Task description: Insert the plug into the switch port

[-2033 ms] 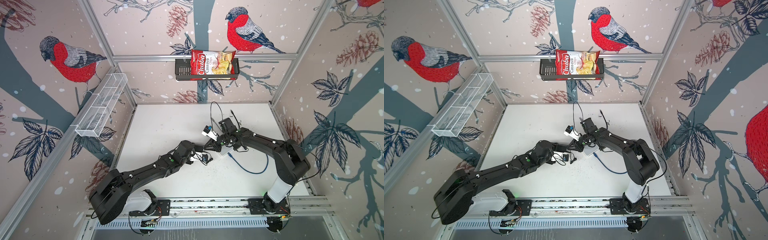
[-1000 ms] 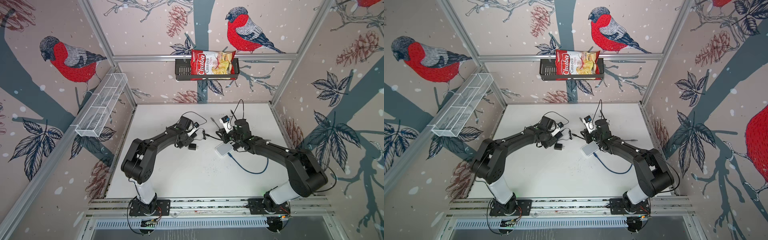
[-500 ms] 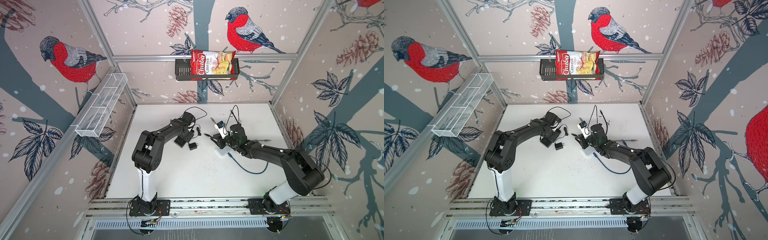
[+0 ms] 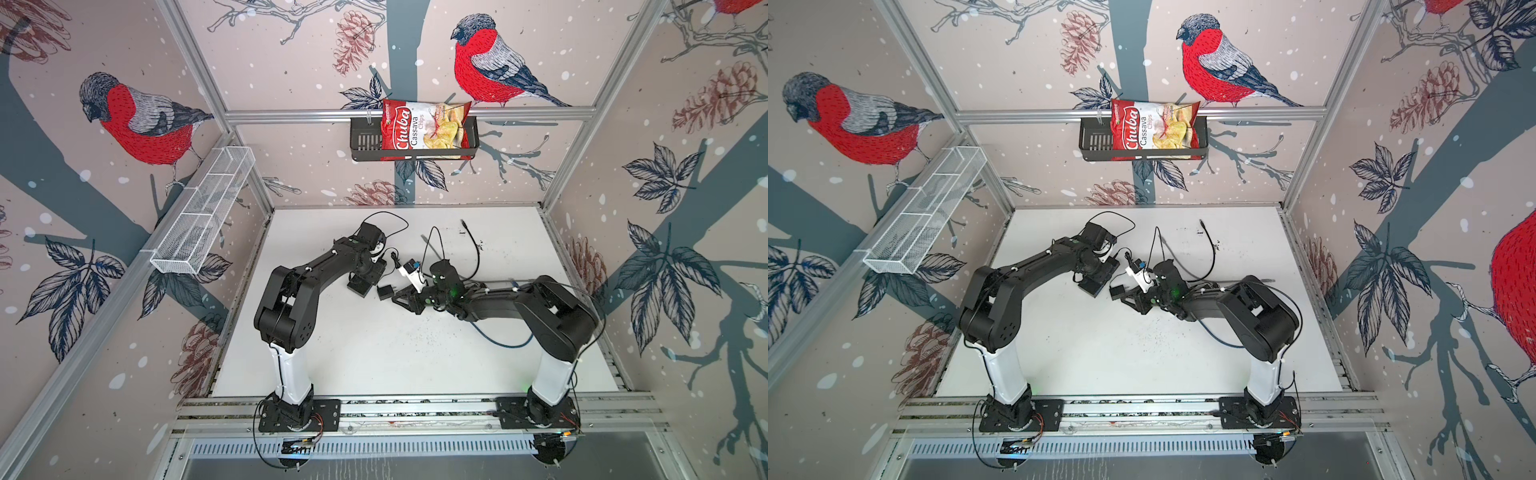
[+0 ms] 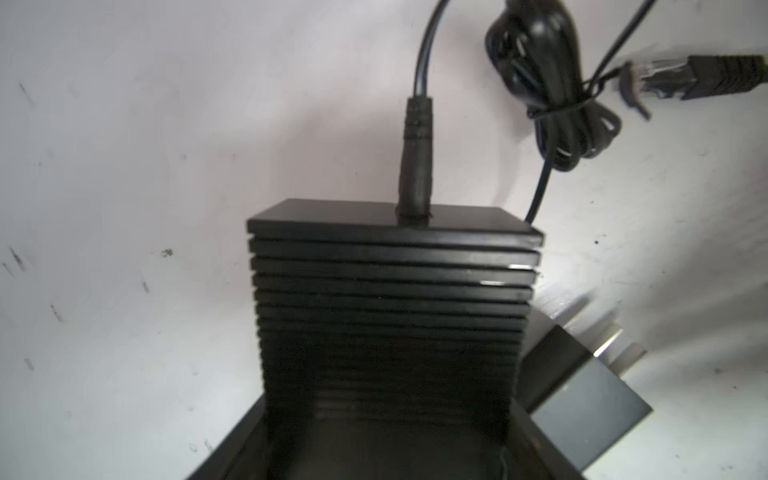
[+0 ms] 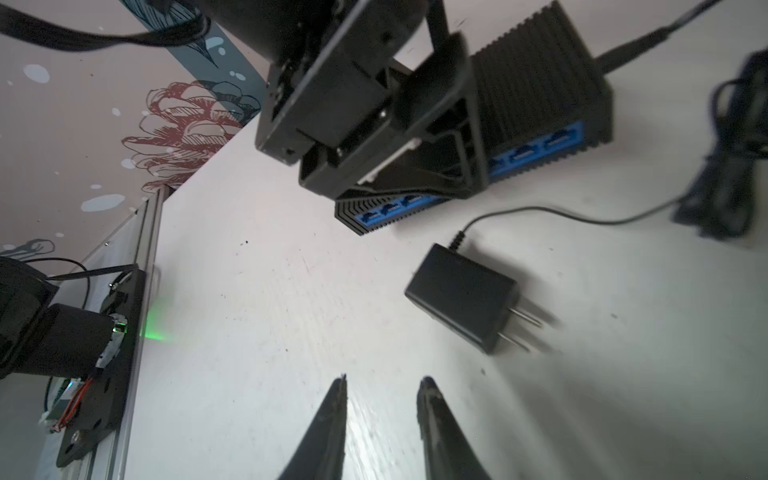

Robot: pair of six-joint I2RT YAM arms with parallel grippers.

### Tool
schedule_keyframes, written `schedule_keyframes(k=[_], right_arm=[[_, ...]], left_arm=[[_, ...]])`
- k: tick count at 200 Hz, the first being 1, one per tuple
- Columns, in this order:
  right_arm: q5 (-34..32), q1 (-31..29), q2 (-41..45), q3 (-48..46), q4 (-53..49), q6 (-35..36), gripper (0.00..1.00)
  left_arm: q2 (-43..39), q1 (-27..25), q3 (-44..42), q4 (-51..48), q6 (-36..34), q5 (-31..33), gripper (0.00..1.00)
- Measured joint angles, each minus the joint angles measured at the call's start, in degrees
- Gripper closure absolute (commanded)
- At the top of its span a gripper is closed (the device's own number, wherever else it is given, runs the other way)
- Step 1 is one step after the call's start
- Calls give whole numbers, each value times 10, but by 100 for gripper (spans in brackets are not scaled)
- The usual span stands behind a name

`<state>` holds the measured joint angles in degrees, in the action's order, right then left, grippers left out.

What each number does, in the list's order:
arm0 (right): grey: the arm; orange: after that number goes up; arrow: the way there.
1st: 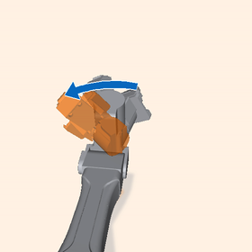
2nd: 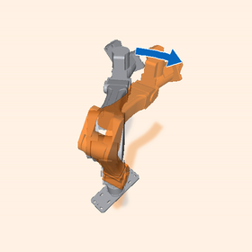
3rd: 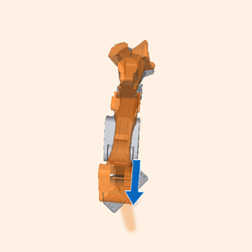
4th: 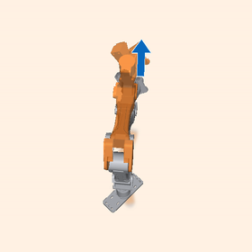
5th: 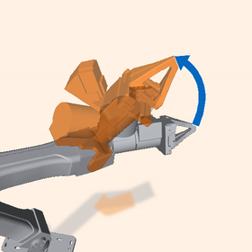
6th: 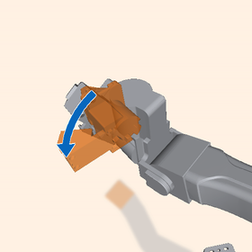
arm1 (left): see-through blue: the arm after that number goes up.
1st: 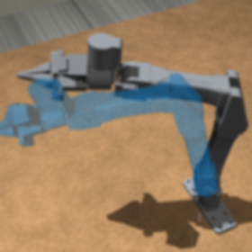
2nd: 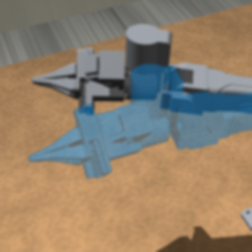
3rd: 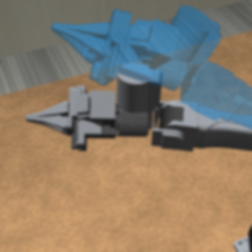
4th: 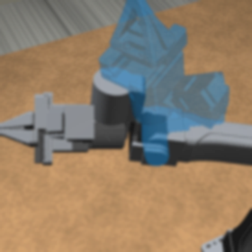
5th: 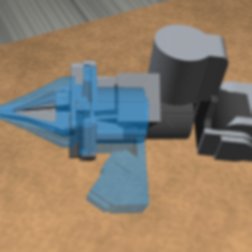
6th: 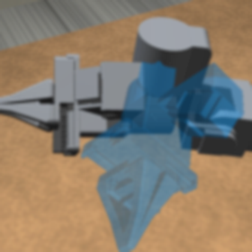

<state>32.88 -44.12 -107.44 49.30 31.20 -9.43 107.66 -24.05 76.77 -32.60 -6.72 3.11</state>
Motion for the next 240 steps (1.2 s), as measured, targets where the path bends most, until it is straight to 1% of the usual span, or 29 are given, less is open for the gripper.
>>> schedule_keyframes(k=[52, 94, 128, 161, 192, 240], right_arm=[[31, -9, -75, 61, 13, -25, 69], [42, -12, -118, 111, -16, -25, 69], [30, -7, -137, 135, -41, -29, 69], [-1, 15, -156, 168, -59, -42, 68], [-16, 27, -179, 220, -77, -44, 68], [-25, 40, -213, 273, -103, -44, 68]], left_arm=[[-24, 7, -24, -2, 9, -4, 57], [-41, 11, -31, -2, 13, -5, 57], [-49, 11, -37, -2, 19, -8, 57], [-59, 11, -48, -1, 22, -16, 57], [-69, 11, -63, 1, 23, -21, 57], [-75, 11, -90, 12, 33, -73, 58]])
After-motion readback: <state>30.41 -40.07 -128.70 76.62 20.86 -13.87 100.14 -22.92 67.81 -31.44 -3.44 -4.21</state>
